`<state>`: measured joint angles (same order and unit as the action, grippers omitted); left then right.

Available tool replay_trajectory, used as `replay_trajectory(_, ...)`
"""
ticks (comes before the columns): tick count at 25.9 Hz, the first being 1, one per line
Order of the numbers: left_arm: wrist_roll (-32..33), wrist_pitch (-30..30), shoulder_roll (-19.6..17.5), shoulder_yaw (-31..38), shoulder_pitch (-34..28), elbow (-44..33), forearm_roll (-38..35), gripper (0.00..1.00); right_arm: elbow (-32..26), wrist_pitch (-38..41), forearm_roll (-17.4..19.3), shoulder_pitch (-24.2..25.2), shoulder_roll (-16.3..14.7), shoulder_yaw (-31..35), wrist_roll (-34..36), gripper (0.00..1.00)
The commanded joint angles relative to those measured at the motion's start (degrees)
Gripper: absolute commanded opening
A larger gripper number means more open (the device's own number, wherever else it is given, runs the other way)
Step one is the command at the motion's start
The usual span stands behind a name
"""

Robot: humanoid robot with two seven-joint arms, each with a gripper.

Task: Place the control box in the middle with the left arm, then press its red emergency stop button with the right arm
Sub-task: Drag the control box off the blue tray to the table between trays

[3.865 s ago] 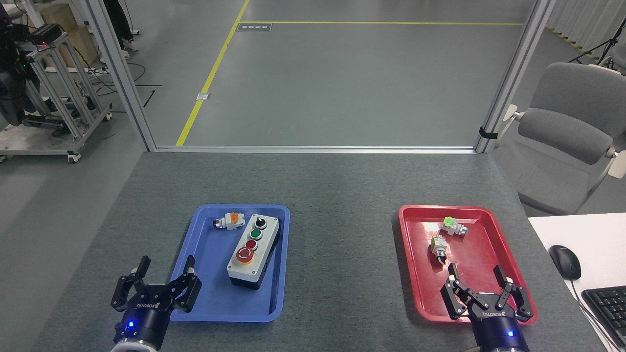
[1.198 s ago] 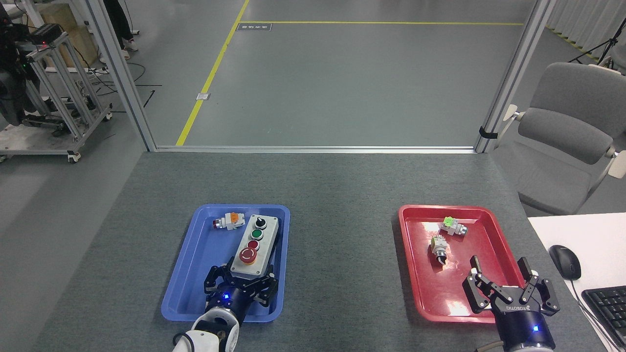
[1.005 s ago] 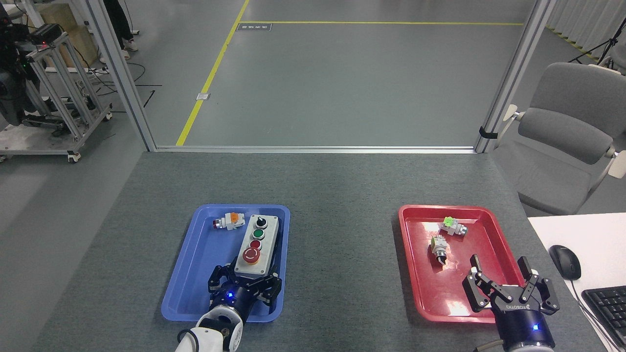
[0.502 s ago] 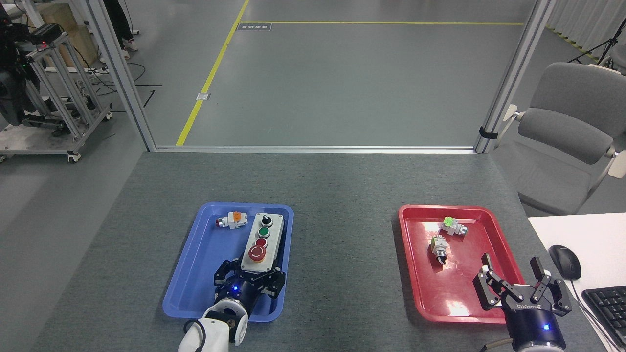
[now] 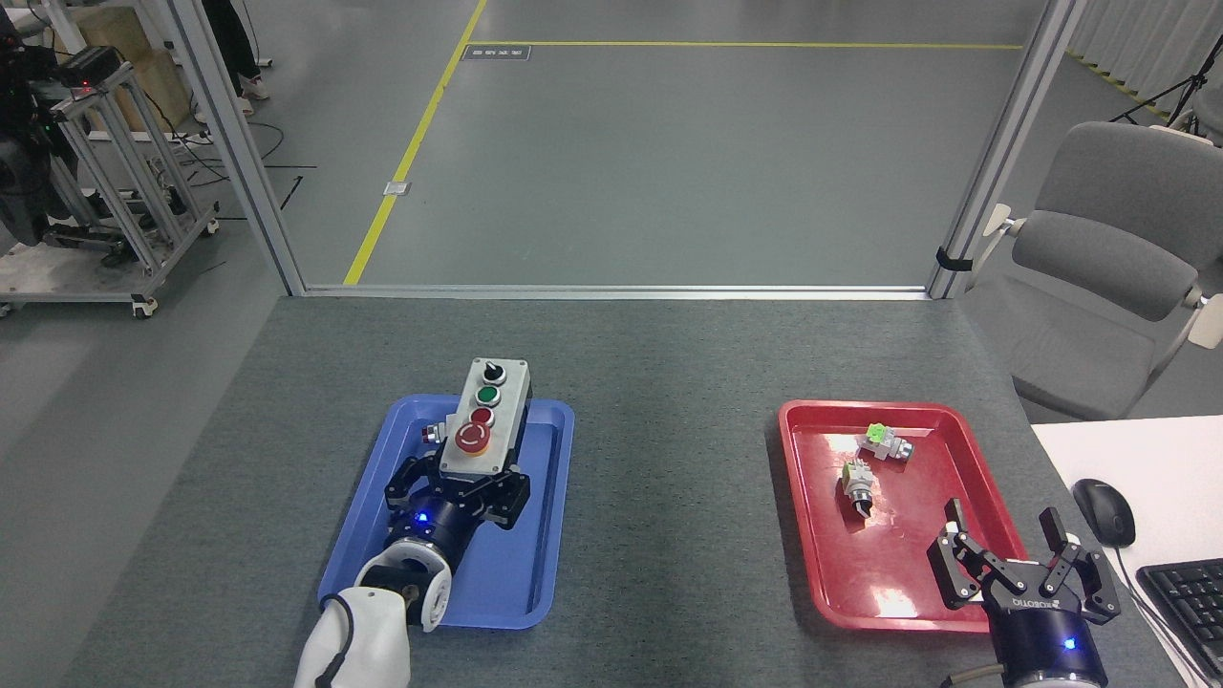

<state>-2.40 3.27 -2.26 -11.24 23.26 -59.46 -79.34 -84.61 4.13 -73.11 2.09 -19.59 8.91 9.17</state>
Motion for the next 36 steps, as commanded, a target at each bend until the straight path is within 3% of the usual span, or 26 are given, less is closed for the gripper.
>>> replay_trajectory(1,0.1,4.1,-3.7,0.0,-5.5,-11.2,3.3,0.00,0.1,0.0,0.0,-0.1,0.1,0.8,0.1,0.99)
replay_trajectory(6,0.6,6.8,-4.0,-0.8,-15.6,-24.8,2.7,0.00,0.5,0.0,0.0,0.0,0.2,0.9,0.1,0.99)
replay_trajectory(9,1.1,5.7,-1.2,-7.7,-16.4,-26.4,2.0,0.00,0.5,0.0,-0.2,-0.1,0.2,0.9,0.1,0.99)
replay_trajectory(13,2.6,1.5,4.3,-14.0,-13.1,-19.3,-1.1,0.00,0.6,0.0,-0.4,-0.3,1.1,1.0,0.1,0.98)
replay_trajectory(19,2.8,1.1,10.2,-15.0,-3.3,-1.5,-1.8,0.00,0.6,0.0,-0.5,-0.5,2.8,0.8,0.1,0.99)
replay_trajectory(24,2.9,-1.4,10.3,-20.5,2.2,9.3,-1.1,0.00,0.6,0.0,-0.5,-0.5,2.6,0.8,0.2,0.99)
replay_trajectory(32,2.9,-2.2,10.3,-24.0,2.6,12.2,-0.9,0.00,0.8,1.0,-0.5,-0.5,2.6,0.5,0.1,0.98)
replay_trajectory(35,2.9,-2.3,10.3,-24.2,2.6,12.2,-0.9,0.54,0.9,1.8,-0.5,-0.5,2.8,0.2,0.1,0.98)
replay_trajectory(36,2.8,-2.3,10.3,-24.2,2.6,11.8,-0.9,0.65,0.9,1.6,-0.5,-0.4,2.8,0.1,0.1,0.98)
